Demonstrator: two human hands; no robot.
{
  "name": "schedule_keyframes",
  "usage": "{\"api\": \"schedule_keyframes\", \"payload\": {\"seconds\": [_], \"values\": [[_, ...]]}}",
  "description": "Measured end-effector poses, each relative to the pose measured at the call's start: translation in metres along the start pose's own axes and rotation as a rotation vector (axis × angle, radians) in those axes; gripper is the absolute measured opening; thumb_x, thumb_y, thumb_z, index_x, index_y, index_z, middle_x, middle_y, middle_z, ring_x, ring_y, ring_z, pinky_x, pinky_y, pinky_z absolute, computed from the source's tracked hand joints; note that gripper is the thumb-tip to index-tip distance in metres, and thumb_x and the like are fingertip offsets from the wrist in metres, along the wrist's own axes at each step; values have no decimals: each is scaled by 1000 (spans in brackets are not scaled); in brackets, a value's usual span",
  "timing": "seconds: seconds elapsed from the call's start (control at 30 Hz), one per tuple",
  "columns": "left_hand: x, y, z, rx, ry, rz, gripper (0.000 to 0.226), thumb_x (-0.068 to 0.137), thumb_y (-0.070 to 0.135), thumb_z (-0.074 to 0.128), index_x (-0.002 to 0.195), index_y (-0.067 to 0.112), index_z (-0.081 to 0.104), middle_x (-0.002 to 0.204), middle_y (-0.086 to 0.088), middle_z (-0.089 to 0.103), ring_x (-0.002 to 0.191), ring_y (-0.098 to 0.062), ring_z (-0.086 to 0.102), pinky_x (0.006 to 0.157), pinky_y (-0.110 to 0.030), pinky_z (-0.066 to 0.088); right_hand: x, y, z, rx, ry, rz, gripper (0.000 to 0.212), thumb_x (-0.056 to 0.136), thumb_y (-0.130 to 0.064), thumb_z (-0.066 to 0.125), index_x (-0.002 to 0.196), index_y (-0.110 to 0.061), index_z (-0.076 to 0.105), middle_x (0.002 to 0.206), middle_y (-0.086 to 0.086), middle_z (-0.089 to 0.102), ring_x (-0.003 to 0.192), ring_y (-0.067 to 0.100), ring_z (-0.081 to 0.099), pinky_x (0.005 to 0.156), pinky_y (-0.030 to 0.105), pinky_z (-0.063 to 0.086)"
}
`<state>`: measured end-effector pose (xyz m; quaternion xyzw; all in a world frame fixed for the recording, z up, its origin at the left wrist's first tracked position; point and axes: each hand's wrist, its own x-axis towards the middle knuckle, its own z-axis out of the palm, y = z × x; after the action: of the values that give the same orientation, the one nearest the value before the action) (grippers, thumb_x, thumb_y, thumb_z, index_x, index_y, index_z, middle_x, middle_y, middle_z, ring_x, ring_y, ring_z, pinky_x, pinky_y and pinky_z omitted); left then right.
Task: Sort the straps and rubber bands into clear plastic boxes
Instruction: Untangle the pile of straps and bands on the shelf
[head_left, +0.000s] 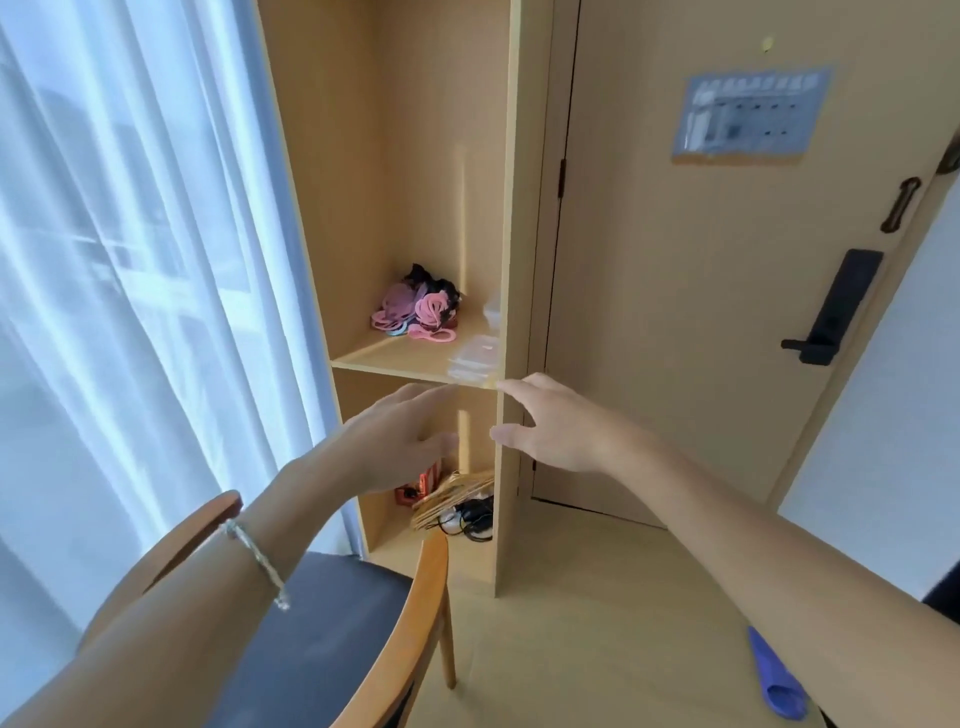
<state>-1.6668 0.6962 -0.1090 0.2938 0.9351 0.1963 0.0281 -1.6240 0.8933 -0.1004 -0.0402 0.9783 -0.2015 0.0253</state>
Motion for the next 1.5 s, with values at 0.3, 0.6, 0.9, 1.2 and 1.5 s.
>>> {"api": "schedule_keyframes", "payload": {"seconds": [0.3,0.6,0.9,1.2,1.5], "values": [[133,-38,4,-11,24,-25,60,97,44,46,151,33,21,153,4,31,128,-20,44,106,-34,37,116,54,-6,2,-67,-29,64,99,-49,44,153,-33,15,160,-12,12,143,16,26,109,43,29],[295,-118,-5,-26,-10,-32,60,97,45,46,150,34,21,155,4,28,137,-19,34,109,-35,30,276,94,-43,-25,-42,-25,64,98,-50,42,154,-31,16,159,-12,14,143,13,25,108,37,31],[420,-200,2,-61,-122,-93,59,96,47,47,149,39,21,152,2,36,136,-19,37,108,-37,33,417,113,-19,12,-141,-61,67,98,-48,46,154,-29,14,159,-10,15,142,12,28,111,39,32],[500,-264,12,-92,-157,-236,57,97,46,46,149,35,25,150,6,39,134,-16,41,108,-33,31,541,114,7,-23,-158,-133,60,98,-43,47,151,-27,24,155,-2,25,140,23,32,107,48,37],[515,-336,-7,-108,-83,-455,52,97,41,49,146,38,32,144,8,47,130,-17,46,109,-36,36,643,86,36,14,-133,-261,43,97,-28,45,138,-16,39,142,5,37,125,30,46,95,43,43]]}}
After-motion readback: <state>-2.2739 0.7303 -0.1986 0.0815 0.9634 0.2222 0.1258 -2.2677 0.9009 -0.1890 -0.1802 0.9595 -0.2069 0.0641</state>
